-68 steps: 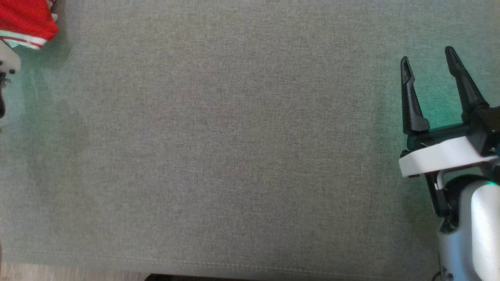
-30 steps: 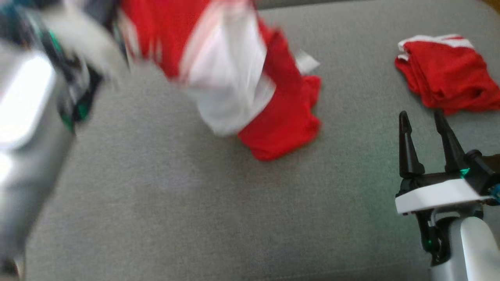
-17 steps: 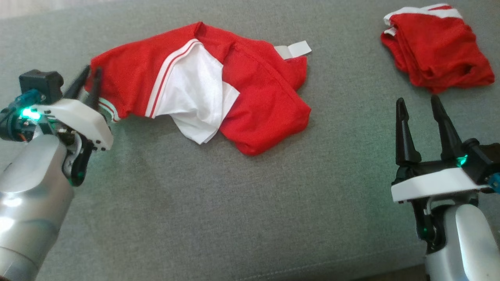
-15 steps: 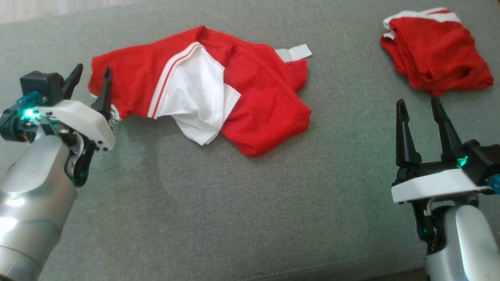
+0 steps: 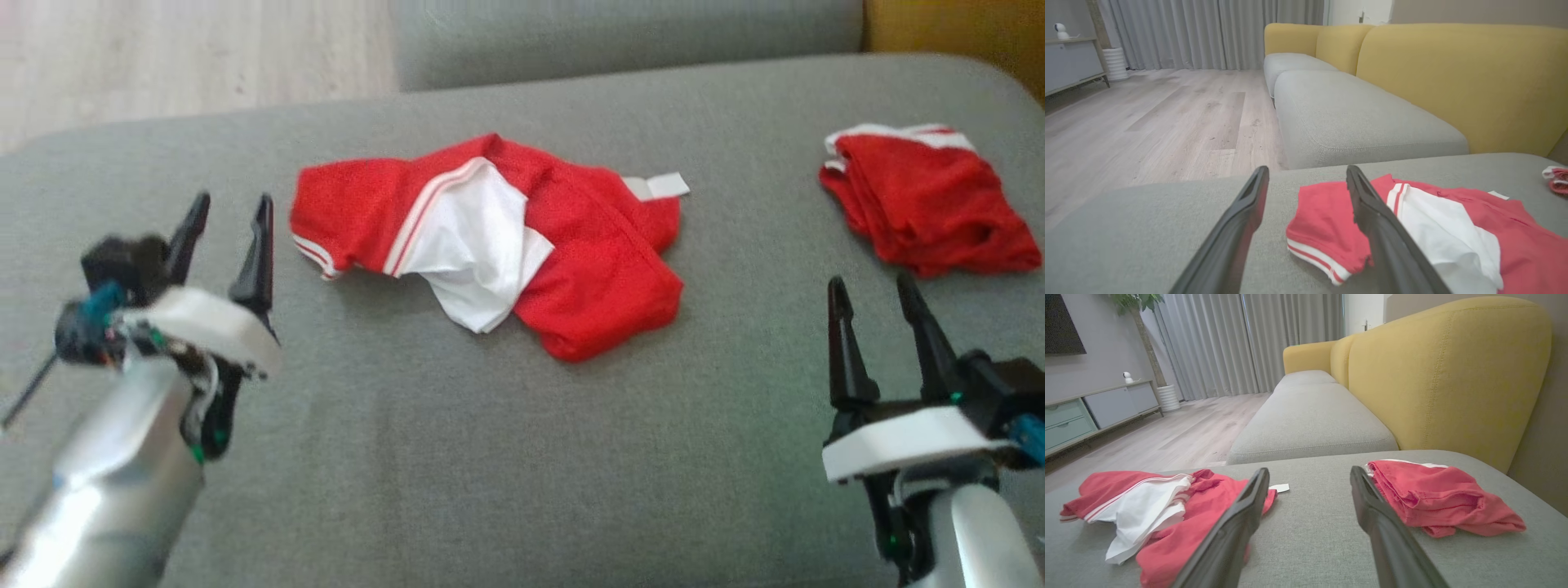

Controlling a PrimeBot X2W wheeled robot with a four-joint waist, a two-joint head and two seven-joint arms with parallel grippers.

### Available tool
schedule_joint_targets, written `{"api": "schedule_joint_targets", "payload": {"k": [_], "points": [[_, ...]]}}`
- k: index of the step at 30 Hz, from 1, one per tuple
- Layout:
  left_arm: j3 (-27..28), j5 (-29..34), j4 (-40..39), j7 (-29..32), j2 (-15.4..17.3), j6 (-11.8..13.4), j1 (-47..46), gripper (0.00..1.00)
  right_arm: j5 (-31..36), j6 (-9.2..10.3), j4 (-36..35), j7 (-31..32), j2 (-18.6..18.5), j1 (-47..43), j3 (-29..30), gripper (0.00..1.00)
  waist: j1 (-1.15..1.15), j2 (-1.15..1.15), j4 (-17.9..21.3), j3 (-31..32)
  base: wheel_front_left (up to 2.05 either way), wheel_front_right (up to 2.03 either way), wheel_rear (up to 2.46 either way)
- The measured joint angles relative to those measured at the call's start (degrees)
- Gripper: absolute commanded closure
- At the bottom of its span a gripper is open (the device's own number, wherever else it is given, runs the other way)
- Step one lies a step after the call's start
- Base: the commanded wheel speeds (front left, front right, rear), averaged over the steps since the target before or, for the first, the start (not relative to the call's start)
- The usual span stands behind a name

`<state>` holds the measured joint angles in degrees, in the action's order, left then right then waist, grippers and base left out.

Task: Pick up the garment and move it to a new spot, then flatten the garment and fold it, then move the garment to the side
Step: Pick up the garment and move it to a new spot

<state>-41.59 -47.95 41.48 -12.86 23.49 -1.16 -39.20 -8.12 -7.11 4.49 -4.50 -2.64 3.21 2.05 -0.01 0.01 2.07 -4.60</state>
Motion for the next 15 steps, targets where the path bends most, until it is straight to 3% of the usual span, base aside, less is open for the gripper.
{"api": "schedule_joint_targets", "payload": {"k": [5,13,15], "points": [[1.0,0.3,-9.7,-1.0,2.1,4.2,9.0,0.00,-0.2,0.00,-0.3,0.5,0.0,-2.5,0.0,0.00,0.00,0.00,-1.7,3.1,0.00,0.00,0.00],[3.3,2.6,-27.6,-1.4,3.3,15.2,27.4,0.00,-1.0,0.00,-0.7,0.6,0.0,-6.7,-1.0,0.00,0.00,0.00,-3.0,5.0,0.00,0.00,0.00],[4.3,2.6,-29.8,-1.4,3.0,16.5,29.4,0.00,-1.0,0.00,-0.7,0.6,0.0,-7.1,-1.3,0.00,0.00,0.00,-3.1,5.1,0.00,0.00,0.00]]}}
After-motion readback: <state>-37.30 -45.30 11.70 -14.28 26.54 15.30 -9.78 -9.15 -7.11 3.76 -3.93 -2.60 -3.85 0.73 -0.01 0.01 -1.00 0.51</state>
